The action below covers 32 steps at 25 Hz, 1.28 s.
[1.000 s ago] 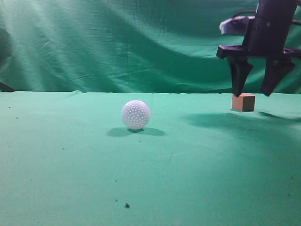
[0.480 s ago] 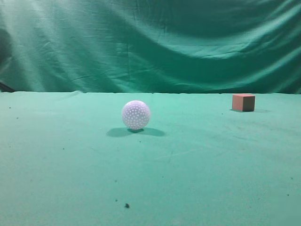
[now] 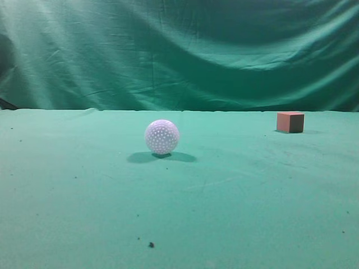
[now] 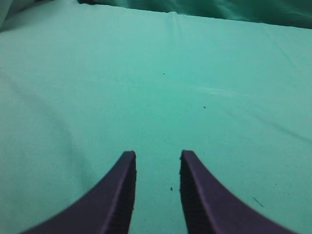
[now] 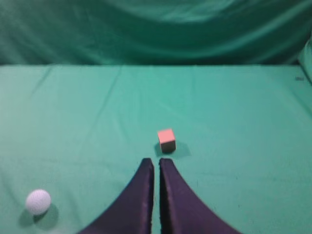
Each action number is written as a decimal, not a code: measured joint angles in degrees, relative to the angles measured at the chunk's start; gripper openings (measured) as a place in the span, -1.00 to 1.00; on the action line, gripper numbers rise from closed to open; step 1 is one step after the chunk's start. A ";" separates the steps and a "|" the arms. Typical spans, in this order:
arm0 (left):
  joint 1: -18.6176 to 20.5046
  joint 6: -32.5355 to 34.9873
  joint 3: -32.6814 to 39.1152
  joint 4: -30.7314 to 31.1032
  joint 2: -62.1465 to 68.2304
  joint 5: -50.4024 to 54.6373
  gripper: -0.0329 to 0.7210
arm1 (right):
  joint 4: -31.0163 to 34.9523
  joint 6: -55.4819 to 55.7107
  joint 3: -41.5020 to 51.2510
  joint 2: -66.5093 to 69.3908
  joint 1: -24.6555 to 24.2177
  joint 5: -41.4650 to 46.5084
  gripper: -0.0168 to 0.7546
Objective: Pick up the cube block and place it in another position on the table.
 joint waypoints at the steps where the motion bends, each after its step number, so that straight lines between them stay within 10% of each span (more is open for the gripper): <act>1: 0.00 0.00 0.00 0.00 0.00 0.00 -0.22 | 0.00 0.00 1.55 -2.96 0.00 -1.39 -0.96; 16: 0.00 0.00 0.00 0.00 0.00 0.00 -0.22 | -3.98 -1.27 19.99 -14.89 -0.42 -5.48 -0.96; 32: 0.00 0.00 0.00 0.00 0.00 0.00 -0.22 | -2.90 -0.28 36.35 -26.32 -11.68 -10.09 -0.96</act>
